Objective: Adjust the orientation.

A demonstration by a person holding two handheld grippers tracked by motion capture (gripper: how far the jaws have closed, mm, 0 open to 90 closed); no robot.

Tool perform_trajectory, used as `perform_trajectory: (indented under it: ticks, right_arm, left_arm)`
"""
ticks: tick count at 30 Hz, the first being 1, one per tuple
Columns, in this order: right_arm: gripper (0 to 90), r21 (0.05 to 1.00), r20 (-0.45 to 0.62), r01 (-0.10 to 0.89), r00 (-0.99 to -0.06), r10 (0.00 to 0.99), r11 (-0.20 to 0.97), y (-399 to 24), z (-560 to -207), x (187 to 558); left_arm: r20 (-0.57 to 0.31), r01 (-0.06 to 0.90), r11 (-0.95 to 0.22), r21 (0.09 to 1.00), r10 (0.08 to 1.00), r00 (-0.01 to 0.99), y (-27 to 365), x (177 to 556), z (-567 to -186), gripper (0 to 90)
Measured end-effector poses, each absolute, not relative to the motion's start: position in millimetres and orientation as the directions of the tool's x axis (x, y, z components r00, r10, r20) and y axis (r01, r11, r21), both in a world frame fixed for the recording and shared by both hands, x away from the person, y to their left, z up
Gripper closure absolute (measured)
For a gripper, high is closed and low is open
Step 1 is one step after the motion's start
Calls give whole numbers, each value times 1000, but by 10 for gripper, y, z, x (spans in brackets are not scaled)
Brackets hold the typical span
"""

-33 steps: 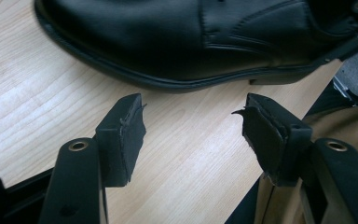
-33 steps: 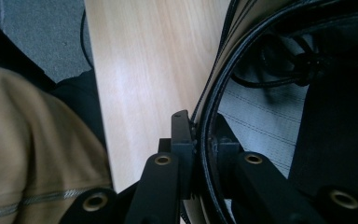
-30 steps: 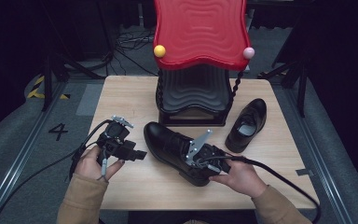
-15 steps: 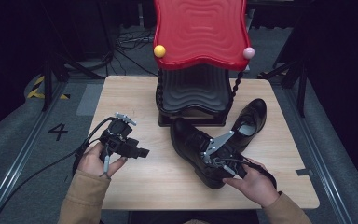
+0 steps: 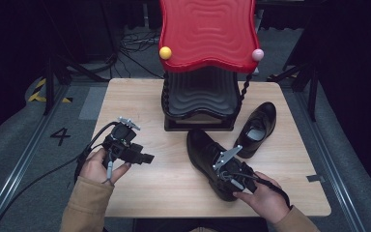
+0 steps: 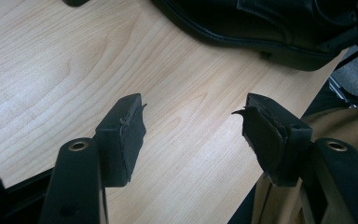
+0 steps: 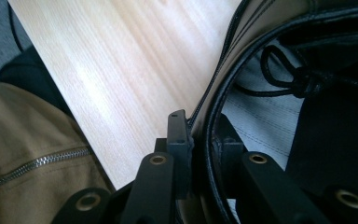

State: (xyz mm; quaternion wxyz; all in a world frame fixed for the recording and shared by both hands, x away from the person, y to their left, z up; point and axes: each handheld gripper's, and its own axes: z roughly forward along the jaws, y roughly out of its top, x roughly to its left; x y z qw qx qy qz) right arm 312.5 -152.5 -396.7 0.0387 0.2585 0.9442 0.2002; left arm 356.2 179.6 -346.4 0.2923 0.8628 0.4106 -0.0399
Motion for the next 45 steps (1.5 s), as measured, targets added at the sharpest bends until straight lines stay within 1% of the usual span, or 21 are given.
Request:
perform_trajectory:
  ticks: [2, 7, 10, 11, 12, 16, 22, 27, 32, 35, 37, 38, 40, 41, 43, 45]
  right_arm:
    - [800, 387, 8, 458, -869, 494, 800, -1483, -4001, 3088]
    - [786, 378, 64, 476, -869, 491, 794, -1434, -4033, 3056]
    - [781, 383, 61, 471, -871, 487, 795, -1430, -4024, 3045]
    - [772, 382, 73, 476, -870, 488, 792, -1436, -4024, 3051]
    - [725, 389, 95, 482, -869, 487, 785, -1454, -4022, 3067]
    - [715, 408, 117, 486, -867, 484, 773, -1483, -3984, 3077]
    - [666, 467, 137, 493, -861, 490, 734, -1618, -3835, 3097]
    - [665, 539, 132, 500, -845, 518, 678, -1785, -3688, 3141]
    - [658, 583, 118, 505, -828, 549, 636, -1931, -3620, 3208]
    - [648, 627, 122, 513, -808, 577, 586, -2054, -3574, 3267]
    - [649, 664, 102, 484, -814, 572, 570, -2108, -3568, 3282]
    - [649, 664, 102, 484, -814, 572, 570, -2108, -3568, 3282]
    - [615, 679, 51, 443, -824, 564, 586, -2140, -3564, 3329]
    - [609, 685, 41, 441, -818, 573, 580, -2159, -3563, 3359]
    - [611, 684, 85, 492, -787, 612, 538, -2220, -3553, 3466]
    - [612, 686, 100, 510, -772, 628, 518, -2253, -3549, 3520]
  left_arm:
    - [-309, 731, -494, 470, 684, 661, 1790, 3559, -3465, 391]
    - [-308, 730, -494, 472, 684, 661, 1794, 3556, -3452, 391]
    - [-310, 731, -494, 471, 683, 662, 1790, 3562, -3459, 391]
    - [-310, 731, -497, 468, 682, 662, 1785, 3562, -3463, 391]
    - [-310, 731, -497, 468, 682, 663, 1783, 3564, -3466, 391]
    - [-313, 730, -497, 468, 679, 664, 1782, 3574, -3462, 391]
    - [-312, 729, -502, 464, 678, 666, 1762, 3603, -3470, 390]
    - [-314, 729, -506, 461, 676, 667, 1746, 3619, -3476, 389]
    - [-312, 728, -508, 461, 675, 669, 1720, 3624, -3484, 387]
    - [-301, 723, -508, 468, 678, 671, 1723, 3632, -3488, 388]
    - [-287, 716, -500, 488, 683, 672, 1748, 3626, -3477, 388]
    - [-287, 716, -500, 488, 683, 672, 1748, 3626, -3477, 387]
    - [-262, 705, -498, 505, 690, 675, 1771, 3612, -3468, 388]
    - [-255, 703, -495, 511, 694, 673, 1781, 3601, -3468, 390]
    - [-244, 702, -500, 507, 698, 674, 1798, 3585, -3481, 401]
    - [-254, 713, -496, 496, 702, 665, 1803, 3576, -3492, 446]
